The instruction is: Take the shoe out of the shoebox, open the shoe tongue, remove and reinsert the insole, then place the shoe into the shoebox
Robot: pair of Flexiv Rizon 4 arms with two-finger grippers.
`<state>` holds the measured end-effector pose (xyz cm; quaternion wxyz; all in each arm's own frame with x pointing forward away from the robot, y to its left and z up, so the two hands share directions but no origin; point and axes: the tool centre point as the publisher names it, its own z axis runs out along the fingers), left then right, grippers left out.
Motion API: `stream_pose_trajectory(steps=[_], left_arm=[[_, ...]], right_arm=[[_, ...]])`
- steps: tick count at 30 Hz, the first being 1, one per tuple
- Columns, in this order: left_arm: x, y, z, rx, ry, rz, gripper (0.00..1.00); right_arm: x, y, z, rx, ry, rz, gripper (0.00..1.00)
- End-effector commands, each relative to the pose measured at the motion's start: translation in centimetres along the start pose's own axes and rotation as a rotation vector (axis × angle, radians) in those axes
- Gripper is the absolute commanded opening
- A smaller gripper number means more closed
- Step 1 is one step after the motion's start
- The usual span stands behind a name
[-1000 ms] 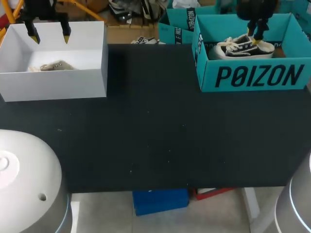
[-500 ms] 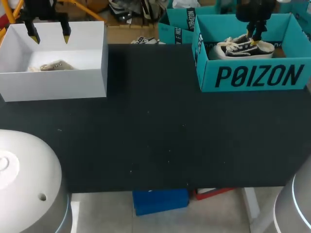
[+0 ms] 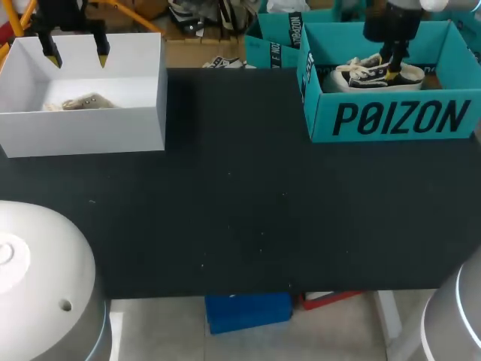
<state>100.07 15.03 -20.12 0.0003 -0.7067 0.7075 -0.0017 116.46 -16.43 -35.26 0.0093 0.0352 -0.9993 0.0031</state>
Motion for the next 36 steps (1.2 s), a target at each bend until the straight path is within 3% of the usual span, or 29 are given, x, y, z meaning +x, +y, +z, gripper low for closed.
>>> stream_pose_trajectory(steps=[1,28,29,32,36], left_arm=[[0.0,0.0,-0.1,-0.002,-0.001,0.000,1.00],[0.0,0.0,-0.1,-0.002,-0.001,0.000,1.00],[0.0,0.0,-0.1,-0.002,-0.001,0.000,1.00],[0.0,0.0,-0.1,-0.002,-0.001,0.000,1.00],[0.0,0.0,-0.1,-0.002,-0.001,0.000,1.00]], right_arm=[[0.4,-0.1,0.7,-0.001,0.001,0.006,0.47],[-0.5,-1.6,5.4,0.033,-0.019,0.024,0.42],[-0.6,-1.6,5.4,0.035,-0.019,0.023,0.39],[-0.8,-1.6,5.5,0.043,-0.023,0.020,0.00],[-1.0,-1.4,5.7,0.052,-0.028,0.016,0.00]])
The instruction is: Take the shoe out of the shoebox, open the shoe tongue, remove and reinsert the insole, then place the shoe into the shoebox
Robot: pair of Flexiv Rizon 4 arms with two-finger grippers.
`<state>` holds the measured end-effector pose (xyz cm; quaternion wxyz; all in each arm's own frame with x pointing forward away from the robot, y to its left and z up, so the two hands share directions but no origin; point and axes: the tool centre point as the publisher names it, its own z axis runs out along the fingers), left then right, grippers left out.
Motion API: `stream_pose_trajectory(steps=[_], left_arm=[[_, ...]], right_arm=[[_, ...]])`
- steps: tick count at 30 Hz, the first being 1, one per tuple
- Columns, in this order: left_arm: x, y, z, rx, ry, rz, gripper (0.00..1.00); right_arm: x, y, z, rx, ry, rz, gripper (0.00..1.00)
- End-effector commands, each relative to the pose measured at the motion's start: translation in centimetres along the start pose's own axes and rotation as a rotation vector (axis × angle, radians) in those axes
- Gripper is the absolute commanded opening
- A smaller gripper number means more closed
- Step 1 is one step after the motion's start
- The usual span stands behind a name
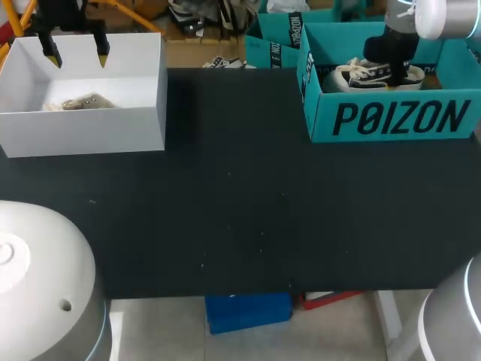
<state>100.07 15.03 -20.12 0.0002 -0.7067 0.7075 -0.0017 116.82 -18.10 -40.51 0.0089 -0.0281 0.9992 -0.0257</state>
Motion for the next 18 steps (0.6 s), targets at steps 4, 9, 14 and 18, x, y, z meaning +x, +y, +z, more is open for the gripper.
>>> stream_pose_trajectory(steps=[4,9,14,18], left_arm=[[0.0,0.0,-0.1,-0.002,-0.001,0.000,1.00],[0.0,0.0,-0.1,-0.002,-0.001,0.000,1.00],[0.0,0.0,-0.1,-0.002,-0.001,0.000,1.00],[0.0,0.0,-0.1,-0.002,-0.001,0.000,1.00]], right_arm=[[-1.0,0.4,0.7,0.007,0.000,0.006,0.00],[-1.1,0.8,0.2,0.007,-0.001,0.000,0.00],[-0.9,0.9,-1.4,0.009,-0.002,-0.005,0.00],[-0.5,0.9,-3.2,0.014,-0.008,-0.007,0.00]])
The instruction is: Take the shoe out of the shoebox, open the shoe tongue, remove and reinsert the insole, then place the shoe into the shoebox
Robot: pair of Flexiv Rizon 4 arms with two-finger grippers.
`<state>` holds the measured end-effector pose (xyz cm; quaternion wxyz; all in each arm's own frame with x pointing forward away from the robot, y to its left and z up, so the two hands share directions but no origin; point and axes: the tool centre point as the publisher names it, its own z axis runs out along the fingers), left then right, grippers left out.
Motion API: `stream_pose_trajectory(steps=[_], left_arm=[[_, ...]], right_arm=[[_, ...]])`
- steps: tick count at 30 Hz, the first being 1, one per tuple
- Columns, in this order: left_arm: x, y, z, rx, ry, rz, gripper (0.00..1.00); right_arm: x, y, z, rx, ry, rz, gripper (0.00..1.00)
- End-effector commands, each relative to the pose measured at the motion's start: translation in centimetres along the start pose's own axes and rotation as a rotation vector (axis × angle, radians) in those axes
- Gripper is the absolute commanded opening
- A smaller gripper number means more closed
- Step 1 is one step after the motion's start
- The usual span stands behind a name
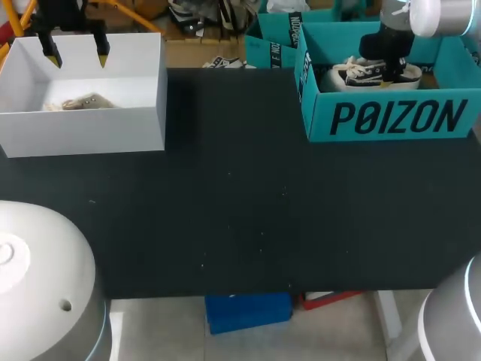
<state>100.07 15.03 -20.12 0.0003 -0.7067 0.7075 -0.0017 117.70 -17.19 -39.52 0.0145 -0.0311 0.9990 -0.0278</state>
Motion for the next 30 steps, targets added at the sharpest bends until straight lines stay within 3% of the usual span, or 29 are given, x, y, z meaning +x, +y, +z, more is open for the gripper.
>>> stream_pose_trajectory(steps=[1,15,30], left_arm=[[0.0,0.0,-0.1,-0.002,-0.001,0.000,1.00],[0.0,0.0,-0.1,-0.002,-0.001,0.000,1.00],[0.0,0.0,-0.1,-0.002,-0.001,0.000,1.00]], right_arm=[[0.5,0.0,-2.6,0.011,-0.001,0.001,0.00],[2.3,-0.3,-9.5,0.056,-0.068,0.045,0.00],[3.9,1.2,-17.4,0.116,-0.156,0.099,0.00]])
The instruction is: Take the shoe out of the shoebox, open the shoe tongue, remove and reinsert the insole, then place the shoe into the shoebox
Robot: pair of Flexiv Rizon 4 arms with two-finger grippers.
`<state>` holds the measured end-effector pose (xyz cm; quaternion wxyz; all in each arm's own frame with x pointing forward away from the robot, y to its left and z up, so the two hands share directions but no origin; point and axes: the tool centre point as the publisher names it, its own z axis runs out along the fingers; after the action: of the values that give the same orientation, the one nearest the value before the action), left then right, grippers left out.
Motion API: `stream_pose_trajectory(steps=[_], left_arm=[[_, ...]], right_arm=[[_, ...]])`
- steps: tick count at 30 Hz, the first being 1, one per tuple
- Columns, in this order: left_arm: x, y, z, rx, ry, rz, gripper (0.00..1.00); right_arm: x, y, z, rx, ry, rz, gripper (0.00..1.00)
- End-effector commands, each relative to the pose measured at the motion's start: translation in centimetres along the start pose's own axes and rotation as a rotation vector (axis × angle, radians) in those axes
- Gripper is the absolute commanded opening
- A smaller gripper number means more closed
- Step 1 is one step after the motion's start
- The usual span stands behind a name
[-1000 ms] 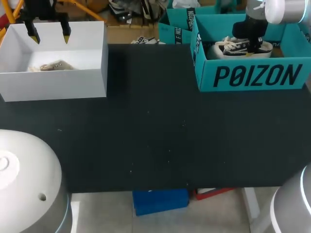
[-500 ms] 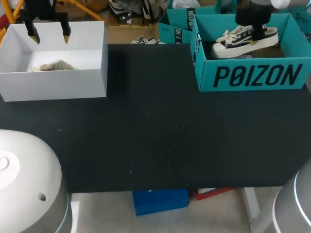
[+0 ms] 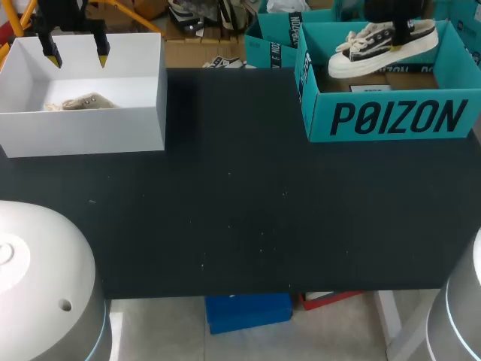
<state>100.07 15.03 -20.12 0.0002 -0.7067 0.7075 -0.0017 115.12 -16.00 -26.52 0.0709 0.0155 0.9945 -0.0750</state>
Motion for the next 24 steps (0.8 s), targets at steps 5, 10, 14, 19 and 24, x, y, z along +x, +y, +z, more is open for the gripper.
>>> stream_pose_trajectory(steps=[5,10,14,19,24], left_arm=[[0.0,0.0,-0.1,-0.002,-0.001,0.000,1.00],[0.0,0.0,-0.1,-0.002,-0.001,0.000,1.00],[0.0,0.0,-0.1,-0.002,-0.001,0.000,1.00],[0.0,0.0,-0.1,-0.002,-0.001,0.000,1.00],[0.0,0.0,-0.1,-0.002,-0.001,0.000,1.00]], right_arm=[[2.1,-0.1,-8.0,0.003,-0.092,0.013,0.00],[4.1,-0.1,-11.7,0.000,-0.134,-0.001,0.00],[6.3,0.1,-14.4,0.001,-0.168,-0.008,0.00],[9.6,2.0,-17.0,0.003,-0.194,0.018,0.00],[12.6,6.1,-18.6,0.005,-0.215,0.067,0.00]])
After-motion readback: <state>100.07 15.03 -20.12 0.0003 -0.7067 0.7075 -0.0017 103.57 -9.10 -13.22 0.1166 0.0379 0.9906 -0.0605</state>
